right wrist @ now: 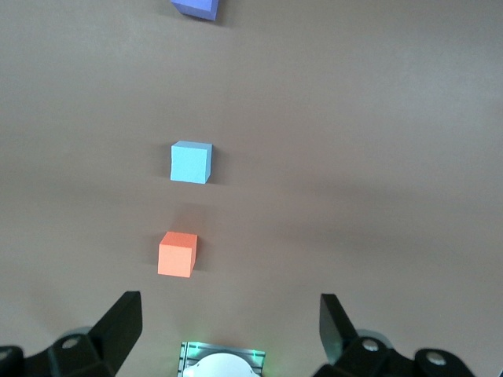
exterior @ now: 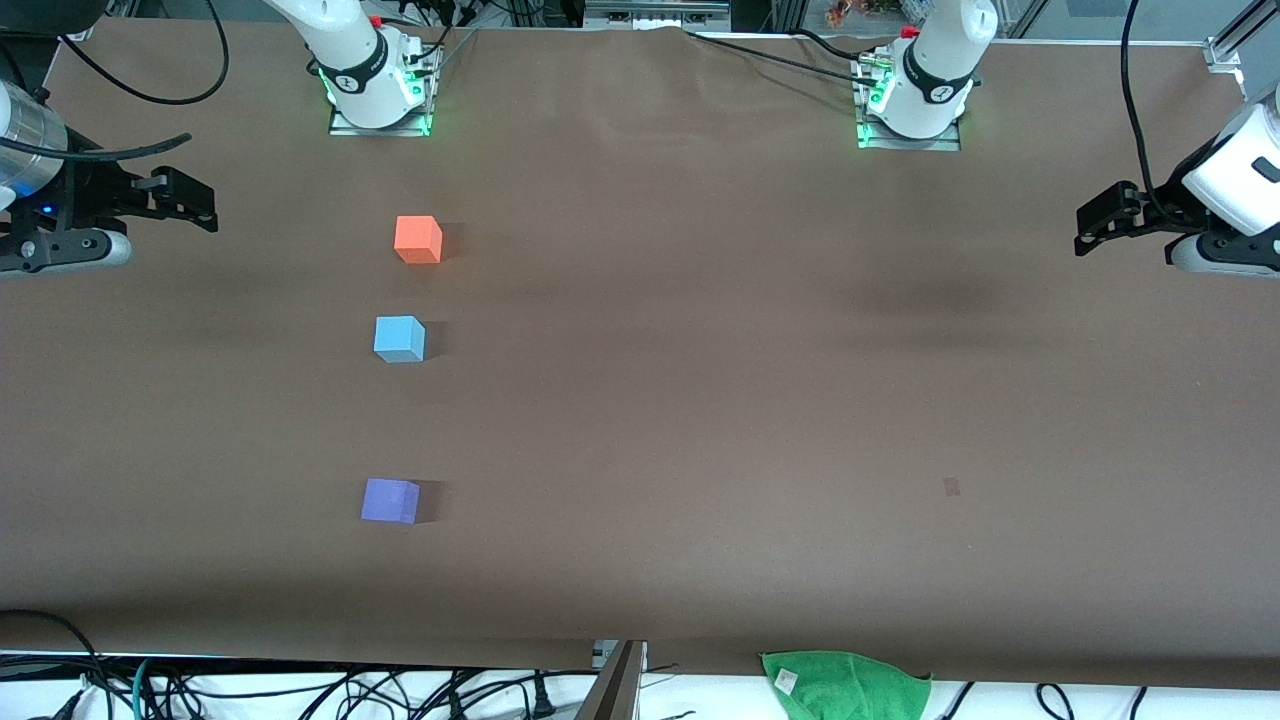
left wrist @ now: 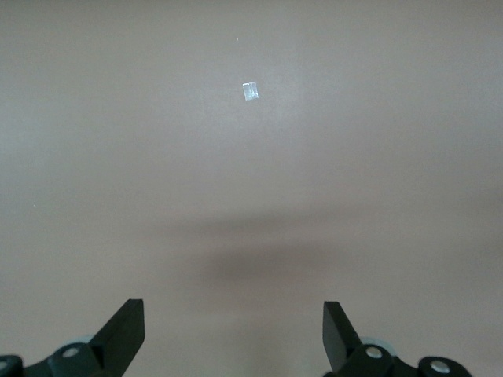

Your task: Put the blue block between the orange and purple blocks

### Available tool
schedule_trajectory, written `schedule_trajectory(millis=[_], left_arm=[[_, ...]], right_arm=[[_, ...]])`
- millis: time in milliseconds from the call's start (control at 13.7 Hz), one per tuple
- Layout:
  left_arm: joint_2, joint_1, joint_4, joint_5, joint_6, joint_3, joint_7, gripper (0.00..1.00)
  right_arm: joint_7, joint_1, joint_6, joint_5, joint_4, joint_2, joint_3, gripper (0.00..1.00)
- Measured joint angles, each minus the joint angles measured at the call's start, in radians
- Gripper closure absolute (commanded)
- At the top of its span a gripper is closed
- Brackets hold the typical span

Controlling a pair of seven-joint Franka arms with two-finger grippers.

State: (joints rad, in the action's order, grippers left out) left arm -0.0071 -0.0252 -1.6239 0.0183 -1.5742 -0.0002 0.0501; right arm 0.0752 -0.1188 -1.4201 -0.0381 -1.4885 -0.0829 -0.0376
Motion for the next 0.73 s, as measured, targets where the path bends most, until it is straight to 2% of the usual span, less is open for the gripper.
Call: schedule_trajectory(millis=[729], left_arm=[[0.0,0.0,0.0,0.0,0.002,0.0,0.0,0.0]], right_arm=[[0.0,0.001,-0.008,0.0,0.0,-0.003,0.0,0.0]])
